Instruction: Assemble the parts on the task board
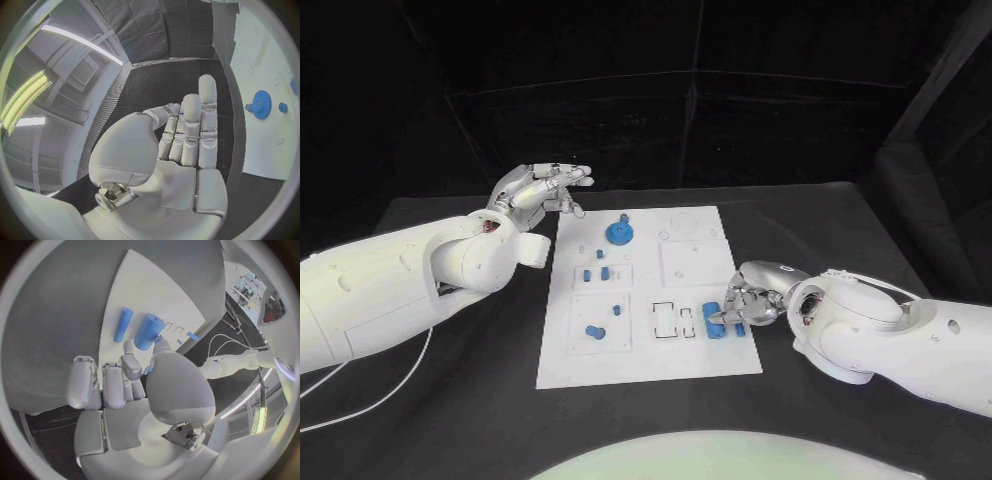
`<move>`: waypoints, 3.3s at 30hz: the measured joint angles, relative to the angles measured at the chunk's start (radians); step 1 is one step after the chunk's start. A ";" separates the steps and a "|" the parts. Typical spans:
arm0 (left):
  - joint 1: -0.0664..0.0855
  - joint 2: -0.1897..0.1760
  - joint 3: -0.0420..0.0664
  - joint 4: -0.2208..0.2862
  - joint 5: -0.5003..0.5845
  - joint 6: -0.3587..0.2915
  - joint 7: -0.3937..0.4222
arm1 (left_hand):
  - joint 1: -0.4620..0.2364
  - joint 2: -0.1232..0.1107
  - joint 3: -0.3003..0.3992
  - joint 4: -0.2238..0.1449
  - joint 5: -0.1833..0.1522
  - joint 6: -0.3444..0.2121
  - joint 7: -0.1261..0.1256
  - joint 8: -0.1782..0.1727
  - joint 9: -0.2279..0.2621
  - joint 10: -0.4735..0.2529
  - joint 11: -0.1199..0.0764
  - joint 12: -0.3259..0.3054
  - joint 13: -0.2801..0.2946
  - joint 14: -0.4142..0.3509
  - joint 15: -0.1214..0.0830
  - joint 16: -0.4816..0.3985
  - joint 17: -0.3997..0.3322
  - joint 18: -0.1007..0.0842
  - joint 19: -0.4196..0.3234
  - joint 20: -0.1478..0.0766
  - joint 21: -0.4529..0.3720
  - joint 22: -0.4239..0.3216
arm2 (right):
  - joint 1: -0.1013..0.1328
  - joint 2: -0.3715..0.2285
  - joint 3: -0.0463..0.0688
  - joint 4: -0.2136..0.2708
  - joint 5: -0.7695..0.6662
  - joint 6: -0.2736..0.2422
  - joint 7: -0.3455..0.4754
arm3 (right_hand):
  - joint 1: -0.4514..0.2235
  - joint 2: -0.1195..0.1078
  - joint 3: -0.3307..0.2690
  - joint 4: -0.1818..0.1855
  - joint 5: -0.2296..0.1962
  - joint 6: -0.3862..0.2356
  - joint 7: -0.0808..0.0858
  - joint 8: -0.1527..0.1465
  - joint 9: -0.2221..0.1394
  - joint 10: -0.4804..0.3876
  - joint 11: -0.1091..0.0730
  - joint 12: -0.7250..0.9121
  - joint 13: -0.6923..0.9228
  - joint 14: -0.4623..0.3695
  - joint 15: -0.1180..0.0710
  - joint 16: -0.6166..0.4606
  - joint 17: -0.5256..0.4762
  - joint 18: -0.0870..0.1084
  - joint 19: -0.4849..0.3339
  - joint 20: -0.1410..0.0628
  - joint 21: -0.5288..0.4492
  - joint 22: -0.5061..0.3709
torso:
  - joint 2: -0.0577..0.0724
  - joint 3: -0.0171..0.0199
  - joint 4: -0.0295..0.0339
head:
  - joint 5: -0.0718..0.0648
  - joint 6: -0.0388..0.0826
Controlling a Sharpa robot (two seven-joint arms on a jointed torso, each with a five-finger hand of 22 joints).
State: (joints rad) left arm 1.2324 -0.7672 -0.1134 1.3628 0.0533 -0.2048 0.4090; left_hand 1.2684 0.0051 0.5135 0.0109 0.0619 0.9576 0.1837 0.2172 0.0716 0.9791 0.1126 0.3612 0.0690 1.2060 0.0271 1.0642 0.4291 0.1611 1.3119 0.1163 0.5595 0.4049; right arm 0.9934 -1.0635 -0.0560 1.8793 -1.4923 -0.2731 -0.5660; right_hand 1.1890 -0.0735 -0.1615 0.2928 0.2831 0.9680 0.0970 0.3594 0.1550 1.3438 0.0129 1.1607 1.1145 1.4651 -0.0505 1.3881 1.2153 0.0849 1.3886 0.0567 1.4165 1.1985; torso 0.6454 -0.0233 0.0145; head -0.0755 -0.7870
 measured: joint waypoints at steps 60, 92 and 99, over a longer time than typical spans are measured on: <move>0.000 -0.001 -0.001 -0.002 0.000 0.001 0.000 | -0.004 -0.004 0.006 -0.006 0.000 -0.004 0.004 0.004 0.000 0.000 0.000 0.000 0.000 -0.004 -0.004 0.000 -0.002 0.000 0.000 0.000 0.000 0.000 | -0.040 0.154 0.000 -0.016 0.146 -0.181 0.024 | 0.026 0.100 -0.033 -0.003 0.118 0.046 -0.029 0.064 0.047 0.048 -0.020 0.043 0.091 0.003 -0.018 0.038 0.066 -0.015 0.036 -0.014 0.035 0.073 | -0.001 -0.0023 0.0019 | 0.025 -0.008; 0.000 -0.001 -0.001 -0.001 0.000 0.002 -0.001 | 0.000 -0.008 0.008 -0.008 0.000 -0.004 0.004 0.008 0.000 0.000 0.000 0.004 0.000 -0.004 -0.004 0.000 -0.002 0.000 0.000 0.000 0.000 -0.001 | -0.039 0.186 0.000 -0.040 0.153 -0.193 0.002 | -0.166 0.025 0.024 -0.006 -0.081 0.046 -0.029 0.055 0.084 0.037 -0.020 -0.062 0.057 0.000 -0.021 0.041 0.075 -0.015 0.039 -0.017 0.035 0.079 | -0.001 -0.0012 -0.0013 | 0.032 -0.006; 0.000 -0.001 -0.001 -0.001 0.000 0.002 -0.001 | 0.000 -0.008 0.008 -0.008 0.000 -0.004 0.004 0.008 0.000 0.000 0.000 0.003 0.000 -0.004 -0.004 0.000 -0.002 0.000 0.000 0.000 0.000 0.000 | -0.039 0.169 0.000 -0.015 0.154 -0.193 0.021 | -0.145 0.046 0.021 -0.004 -0.036 0.052 -0.034 0.055 0.090 0.042 -0.026 -0.062 0.066 0.000 -0.021 0.046 0.085 -0.015 0.039 -0.017 0.035 0.086 | -0.001 -0.0007 -0.0015 | 0.033 -0.007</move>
State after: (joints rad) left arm 1.2323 -0.7686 -0.1143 1.3613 0.0530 -0.2031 0.4082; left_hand 1.2687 -0.0031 0.5218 0.0026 0.0619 0.9540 0.1872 0.2250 0.0720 0.9791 0.1127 0.3647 0.0690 1.2024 0.0235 1.0642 0.4273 0.1612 1.3119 0.1163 0.5595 0.4044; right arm 0.9540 -0.8943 -0.0557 1.8644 -1.3383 -0.4659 -0.5448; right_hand 1.0436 -0.0273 -0.1406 0.2892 0.2470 1.0197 0.0626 0.4143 0.2452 1.3863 -0.0128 1.0983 1.1807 1.4649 -0.0718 1.4341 1.3006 0.0696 1.4280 0.0392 1.4520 1.2849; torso 0.6443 -0.0240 0.0129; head -0.0430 -0.7943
